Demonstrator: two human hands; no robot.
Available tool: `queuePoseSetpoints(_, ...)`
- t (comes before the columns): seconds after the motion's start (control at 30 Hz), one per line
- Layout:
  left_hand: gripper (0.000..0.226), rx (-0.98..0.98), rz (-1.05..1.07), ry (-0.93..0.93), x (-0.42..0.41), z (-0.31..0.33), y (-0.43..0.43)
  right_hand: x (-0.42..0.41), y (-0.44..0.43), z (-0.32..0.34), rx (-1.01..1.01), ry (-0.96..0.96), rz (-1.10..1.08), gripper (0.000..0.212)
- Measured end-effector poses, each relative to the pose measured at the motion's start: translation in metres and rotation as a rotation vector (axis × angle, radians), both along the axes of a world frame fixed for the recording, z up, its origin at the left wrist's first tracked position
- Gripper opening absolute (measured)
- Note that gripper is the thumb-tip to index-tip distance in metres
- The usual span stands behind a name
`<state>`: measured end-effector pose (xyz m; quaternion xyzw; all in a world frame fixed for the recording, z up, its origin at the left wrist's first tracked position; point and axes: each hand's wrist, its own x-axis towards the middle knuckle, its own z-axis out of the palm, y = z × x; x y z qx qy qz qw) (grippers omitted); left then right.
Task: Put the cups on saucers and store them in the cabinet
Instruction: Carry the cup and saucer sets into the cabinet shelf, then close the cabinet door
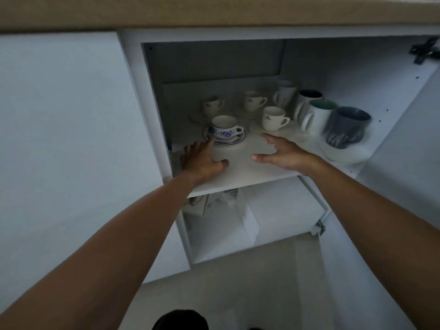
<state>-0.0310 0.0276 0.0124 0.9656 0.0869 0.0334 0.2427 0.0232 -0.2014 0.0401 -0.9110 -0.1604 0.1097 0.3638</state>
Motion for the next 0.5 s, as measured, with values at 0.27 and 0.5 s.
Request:
queuePoseSetpoints(0.27, 0.084, 0.048, -0.074, 0.166, -0.056, 0.083, -0.03, -0.057, -0.037, 0.072, -0.201, 0.157, -0.02, 0.101)
queuePoseSetpoints(0.5, 0.084, 0.05, -0.102, 0.287, -0.119, 0.19, -0.057, -0.123, -0.072, 0.183, -0.283, 0.242, -0.032, 0.105)
